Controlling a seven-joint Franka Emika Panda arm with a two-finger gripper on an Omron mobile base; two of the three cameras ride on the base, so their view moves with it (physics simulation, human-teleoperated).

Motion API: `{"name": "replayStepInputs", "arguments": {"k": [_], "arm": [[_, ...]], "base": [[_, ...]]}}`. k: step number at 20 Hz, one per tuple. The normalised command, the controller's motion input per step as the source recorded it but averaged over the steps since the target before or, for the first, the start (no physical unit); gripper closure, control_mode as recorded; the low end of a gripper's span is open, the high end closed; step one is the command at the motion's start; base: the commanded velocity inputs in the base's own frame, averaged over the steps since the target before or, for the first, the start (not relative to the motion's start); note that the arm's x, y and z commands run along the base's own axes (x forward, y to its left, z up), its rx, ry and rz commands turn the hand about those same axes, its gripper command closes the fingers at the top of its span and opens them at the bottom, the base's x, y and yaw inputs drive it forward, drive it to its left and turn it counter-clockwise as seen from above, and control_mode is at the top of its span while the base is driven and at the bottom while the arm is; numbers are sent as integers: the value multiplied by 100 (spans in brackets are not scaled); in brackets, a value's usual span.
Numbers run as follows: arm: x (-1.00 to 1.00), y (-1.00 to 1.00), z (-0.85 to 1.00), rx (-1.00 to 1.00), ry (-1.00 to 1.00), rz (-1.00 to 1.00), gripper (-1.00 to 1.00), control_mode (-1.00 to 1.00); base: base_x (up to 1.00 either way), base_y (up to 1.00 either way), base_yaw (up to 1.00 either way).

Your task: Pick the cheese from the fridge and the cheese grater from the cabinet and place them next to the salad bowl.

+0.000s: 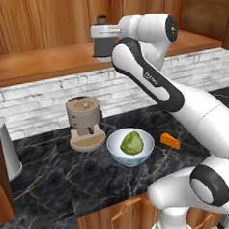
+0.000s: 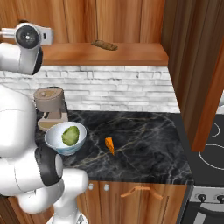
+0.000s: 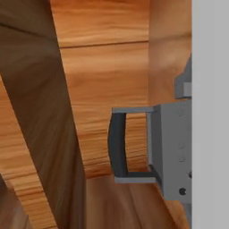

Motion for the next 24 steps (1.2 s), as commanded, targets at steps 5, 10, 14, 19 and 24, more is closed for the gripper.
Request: {"name": "replayStepInputs", "arguments": {"k": [5, 10, 14, 19, 24], "arm": [[-100, 14, -8, 0, 1, 35, 100, -100], [-100, 25, -33, 0, -15, 29, 100, -100], [-100, 1, -24, 0, -11, 20, 100, -100], [-91, 0, -34, 0, -4, 18, 100, -100], [-80, 0, -37, 0, 0, 11, 100, -100]], "base": [[0, 0, 0], [0, 0, 0], [0, 0, 0], [0, 0, 0], [0, 0, 0]]}}
